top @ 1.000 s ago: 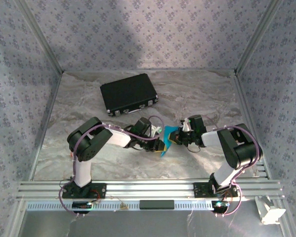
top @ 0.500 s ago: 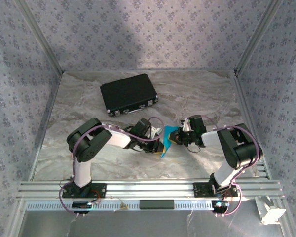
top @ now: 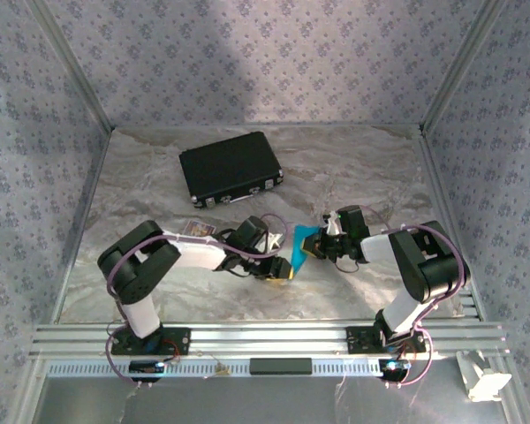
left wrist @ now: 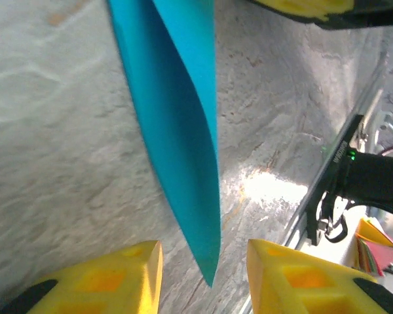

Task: Fold a paper plane with a square sheet of paper (pick it up from the middle)
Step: Fold the wing for the fifth time at the center of the table.

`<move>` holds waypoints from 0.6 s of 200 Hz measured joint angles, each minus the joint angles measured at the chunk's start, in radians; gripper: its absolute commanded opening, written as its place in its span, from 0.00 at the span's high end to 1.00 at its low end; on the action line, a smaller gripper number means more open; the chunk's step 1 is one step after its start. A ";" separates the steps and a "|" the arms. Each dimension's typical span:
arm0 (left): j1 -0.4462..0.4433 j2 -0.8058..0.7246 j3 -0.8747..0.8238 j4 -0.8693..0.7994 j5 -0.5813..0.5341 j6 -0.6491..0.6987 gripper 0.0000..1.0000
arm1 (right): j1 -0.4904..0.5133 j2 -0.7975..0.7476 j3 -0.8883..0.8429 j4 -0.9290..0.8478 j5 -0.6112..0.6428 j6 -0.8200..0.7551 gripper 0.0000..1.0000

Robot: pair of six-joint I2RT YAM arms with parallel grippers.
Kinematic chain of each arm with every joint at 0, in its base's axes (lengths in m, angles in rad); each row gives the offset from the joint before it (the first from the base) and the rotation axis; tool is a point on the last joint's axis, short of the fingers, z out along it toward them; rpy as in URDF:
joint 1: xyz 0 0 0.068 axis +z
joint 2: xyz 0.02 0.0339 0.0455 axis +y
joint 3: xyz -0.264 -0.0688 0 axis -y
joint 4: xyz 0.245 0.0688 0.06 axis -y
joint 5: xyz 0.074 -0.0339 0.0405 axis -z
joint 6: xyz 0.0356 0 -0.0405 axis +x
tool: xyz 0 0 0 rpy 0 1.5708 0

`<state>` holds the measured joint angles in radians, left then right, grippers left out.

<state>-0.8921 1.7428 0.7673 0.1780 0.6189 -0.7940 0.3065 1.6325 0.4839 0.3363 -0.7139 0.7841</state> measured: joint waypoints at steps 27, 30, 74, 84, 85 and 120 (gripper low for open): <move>0.006 -0.027 0.002 0.001 -0.047 -0.019 0.72 | 0.002 0.000 0.006 -0.011 0.004 -0.001 0.96; 0.008 -0.028 0.005 0.001 -0.050 -0.026 0.74 | 0.002 0.000 0.006 -0.011 0.004 -0.001 0.96; 0.008 0.004 0.119 0.003 -0.056 -0.042 0.88 | 0.003 0.000 0.008 -0.015 0.006 -0.005 0.96; 0.008 0.021 0.146 0.009 -0.051 -0.042 0.89 | 0.003 0.000 0.008 -0.015 0.006 -0.007 0.96; 0.008 0.024 0.150 0.010 -0.049 -0.043 0.89 | 0.003 0.000 0.008 -0.015 0.006 -0.007 0.96; 0.008 0.103 0.206 0.021 -0.020 -0.045 0.90 | 0.004 0.000 0.008 -0.015 0.006 -0.007 0.96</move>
<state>-0.8837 1.8458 0.9730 0.1989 0.5991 -0.8394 0.3103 1.6325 0.4919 0.3214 -0.7078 0.7769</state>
